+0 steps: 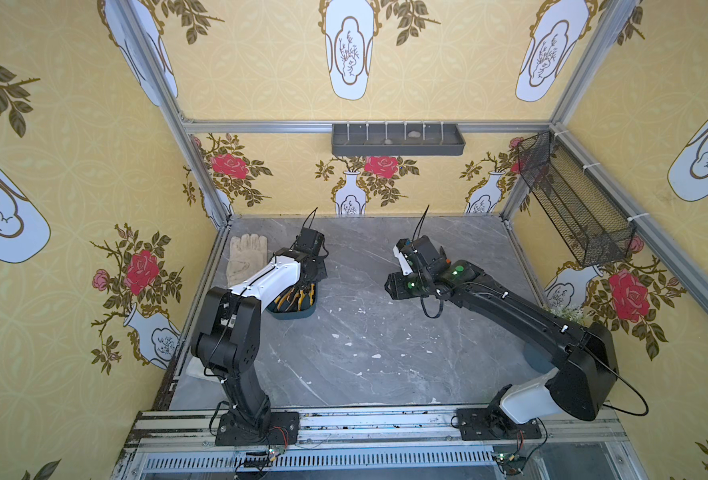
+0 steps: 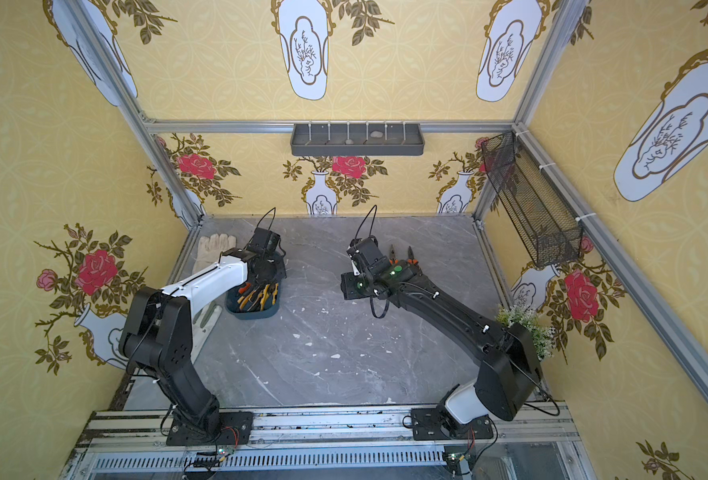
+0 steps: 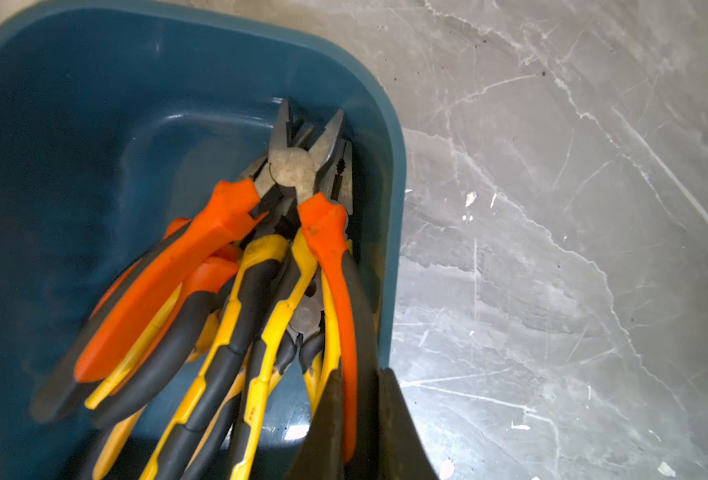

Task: Take the pliers out of the storage box
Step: Adjust the pliers in the storage box.

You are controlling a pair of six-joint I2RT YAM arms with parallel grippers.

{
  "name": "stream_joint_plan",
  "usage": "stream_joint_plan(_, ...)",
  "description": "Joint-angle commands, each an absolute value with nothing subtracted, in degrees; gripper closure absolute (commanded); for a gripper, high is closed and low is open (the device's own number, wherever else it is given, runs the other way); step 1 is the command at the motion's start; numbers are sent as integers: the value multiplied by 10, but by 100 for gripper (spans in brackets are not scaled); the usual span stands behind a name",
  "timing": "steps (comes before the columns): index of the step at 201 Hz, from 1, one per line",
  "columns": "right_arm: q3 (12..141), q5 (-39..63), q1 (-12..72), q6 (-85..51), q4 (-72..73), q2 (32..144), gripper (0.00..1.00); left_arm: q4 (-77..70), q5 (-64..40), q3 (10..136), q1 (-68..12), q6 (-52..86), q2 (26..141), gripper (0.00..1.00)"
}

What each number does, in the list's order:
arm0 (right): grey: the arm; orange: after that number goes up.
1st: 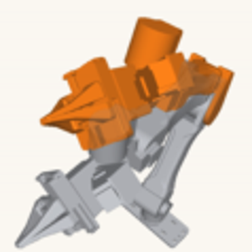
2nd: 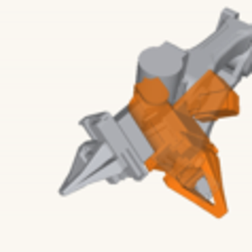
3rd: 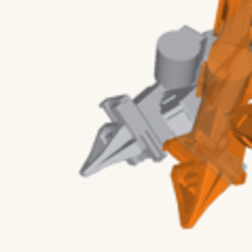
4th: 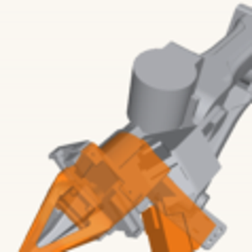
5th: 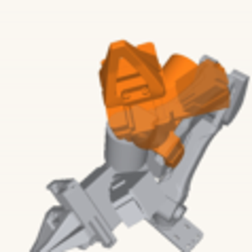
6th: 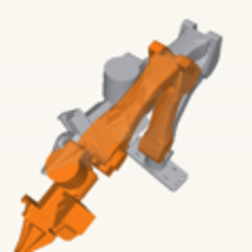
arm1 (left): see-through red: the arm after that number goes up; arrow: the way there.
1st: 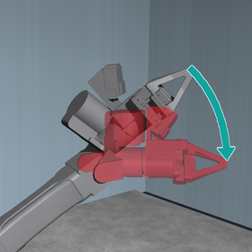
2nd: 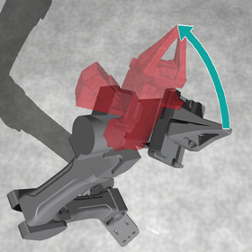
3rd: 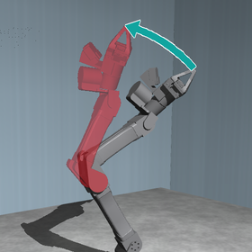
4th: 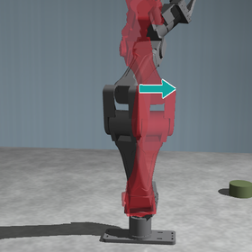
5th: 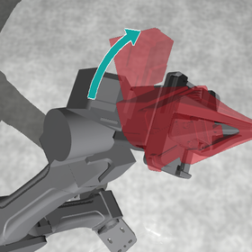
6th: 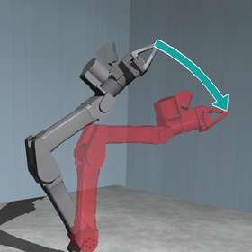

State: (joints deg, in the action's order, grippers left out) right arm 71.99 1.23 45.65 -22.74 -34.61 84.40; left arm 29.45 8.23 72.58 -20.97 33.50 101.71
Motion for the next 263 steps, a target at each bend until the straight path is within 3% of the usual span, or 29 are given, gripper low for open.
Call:
stream_joint_plan(1,715,6,457,-232,-338,838,45,289,84,725,-217,341,1024,90)
stream_joint_plan(40,711,7,458,-234,-337,835,45,286,92,717,-224,345,1026,89)
stream_joint_plan(82,707,8,458,-234,-336,836,45,314,116,724,-224,330,1013,73)
stream_joint_plan(94,707,9,458,-234,-335,837,45,330,128,731,-224,318,1007,58)
stream_joint_plan(109,706,10,459,-235,-331,839,45,352,149,738,-223,301,995,52)
stream_joint_plan(137,706,11,462,-239,-326,845,45,383,189,739,-214,272,969,27)
stream_joint_plan(177,706,11,466,-239,-323,847,45,384,163,697,-171,261,948,31)
stream_joint_plan(232,703,13,467,-240,-323,849,45,341,127,633,-168,275,955,52)
stream_joint_plan(263,705,10,468,-240,-325,849,45,332,115,622,-168,280,967,55)
